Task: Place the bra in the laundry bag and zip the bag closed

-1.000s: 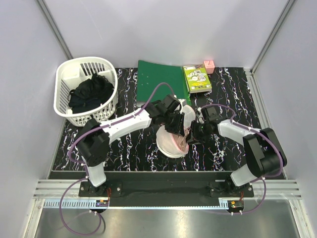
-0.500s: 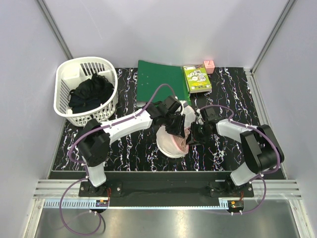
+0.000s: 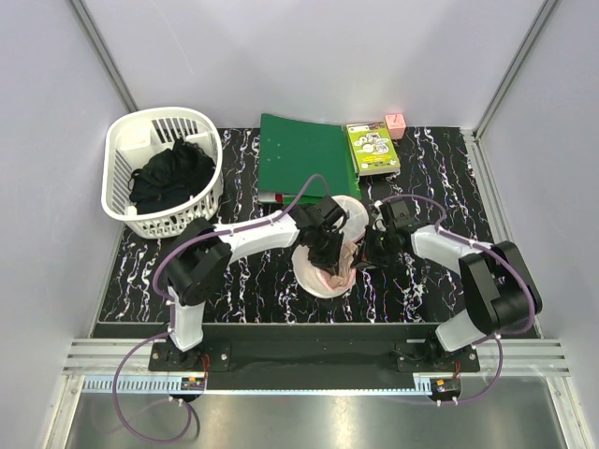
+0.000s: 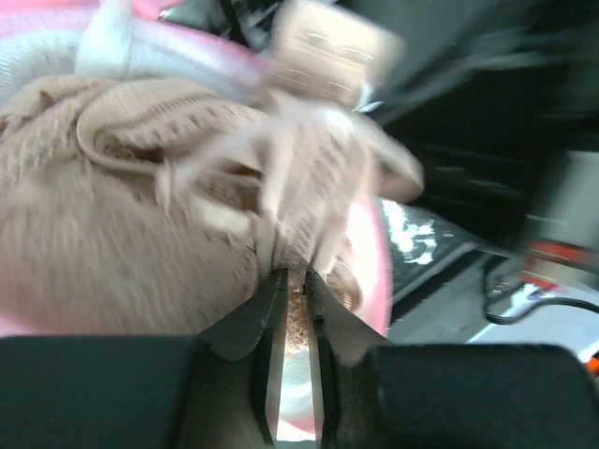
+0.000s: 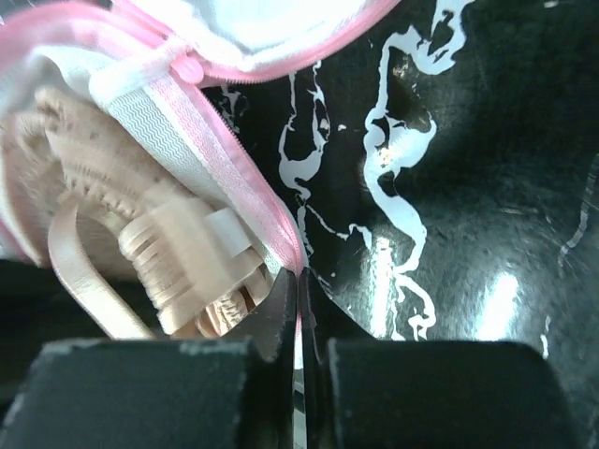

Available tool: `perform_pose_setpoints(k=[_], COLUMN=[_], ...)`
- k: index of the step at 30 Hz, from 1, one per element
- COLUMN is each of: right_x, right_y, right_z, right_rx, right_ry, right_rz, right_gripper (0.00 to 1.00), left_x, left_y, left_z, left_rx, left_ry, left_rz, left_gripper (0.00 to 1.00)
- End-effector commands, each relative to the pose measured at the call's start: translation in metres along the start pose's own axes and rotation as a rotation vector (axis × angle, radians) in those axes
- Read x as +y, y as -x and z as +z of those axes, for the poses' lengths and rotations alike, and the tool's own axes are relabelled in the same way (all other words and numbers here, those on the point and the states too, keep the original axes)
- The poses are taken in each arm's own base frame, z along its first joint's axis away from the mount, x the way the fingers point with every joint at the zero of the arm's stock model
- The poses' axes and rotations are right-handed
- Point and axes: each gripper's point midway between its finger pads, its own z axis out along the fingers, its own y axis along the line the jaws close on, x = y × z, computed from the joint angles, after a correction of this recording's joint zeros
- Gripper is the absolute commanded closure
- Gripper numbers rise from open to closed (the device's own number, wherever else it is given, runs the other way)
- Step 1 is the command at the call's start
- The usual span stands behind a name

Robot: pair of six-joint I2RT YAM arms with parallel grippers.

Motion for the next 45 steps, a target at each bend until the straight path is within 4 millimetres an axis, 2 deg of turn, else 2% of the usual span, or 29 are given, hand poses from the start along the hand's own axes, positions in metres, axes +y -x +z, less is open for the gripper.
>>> perform_pose_setpoints(k=[1,4,8,11,14,17,18,21,22,24,25,27,29,31,34,37,41,44,45], right_x=[0.011,0.017,0.037,0.043,0.038,0.04,0.045,0.049,0.051,0.059,0.06,0.065,0.069,0.073,0.079,0.084,0.086,0.086,0.086], right_y=[0.021,0.027,0.031,0.025,0.02,0.021,0.02,0.023,0.022,0.017,0.016,0.012,0.01,0.009,0.004,0.003,0.005,0.004,0.004], right_z=[-0.02,-0.044,-0.085,-0.1,-0.099,-0.098,-0.099,-0.101,-0.1,-0.099,-0.097,-0.097,-0.097,-0.098,-0.095,-0.094,-0.096,-0.096,-0.097], right_rx=[-0.111,-0.178,-0.26,-0.262,-0.243,-0.237,-0.232,-0.239,-0.228,-0.197,-0.187,-0.167,-0.156,-0.138,-0.104,-0.087,-0.095,-0.096,-0.097], right_ry=[-0.022,-0.048,-0.021,-0.017,-0.028,-0.019,0.001,0.013,0.023,0.067,0.077,0.101,0.119,0.144,0.175,0.202,0.213,0.211,0.212], right_rz=[-0.009,-0.017,-0.034,-0.039,-0.059,-0.092,-0.107,-0.127,-0.129,-0.128,-0.123,-0.111,-0.098,-0.091,-0.068,-0.052,-0.046,-0.047,-0.043], right_gripper=[1.0,1.0,1.0,1.0,1.0,1.0,1.0,1.0,1.0,1.0,1.0,1.0,1.0,1.0,1.0,0.99,0.99,0.99,0.99], left_x=[0.02,0.03,0.046,0.044,0.028,0.003,-0.002,-0.021,-0.026,-0.035,-0.036,-0.035,-0.022,-0.006,0.014,0.02,0.022,0.027,0.03], left_y=[-0.01,-0.016,-0.022,-0.013,-0.003,0.009,0.012,0.022,0.027,0.032,0.04,0.047,0.051,0.05,0.031,0.022,0.023,0.025,0.023], left_z=[0.007,0.011,0.017,0.012,-0.001,-0.025,-0.031,-0.064,-0.077,-0.101,-0.114,-0.134,-0.144,-0.142,-0.113,-0.09,-0.077,-0.067,-0.063], left_rx=[0.014,0.023,0.032,0.001,-0.033,-0.08,-0.092,-0.146,-0.164,-0.201,-0.222,-0.255,-0.267,-0.253,-0.137,-0.075,-0.04,-0.02,-0.003], left_ry=[0.075,0.107,0.163,0.165,0.118,0.036,0.023,-0.018,-0.028,-0.066,-0.077,-0.077,-0.05,-0.024,0.0,0.008,0.008,0.024,0.032], left_rz=[0.001,0.003,0.013,0.042,0.07,0.104,0.111,0.14,0.145,0.151,0.144,0.136,0.102,0.074,0.03,0.028,0.027,0.043,0.055], left_gripper=[0.82,0.83,0.85,0.85,0.84,0.76,0.67,0.54,0.45,0.36,0.22,0.15,0.13,0.13,0.18,0.21,0.25,0.33,0.42])
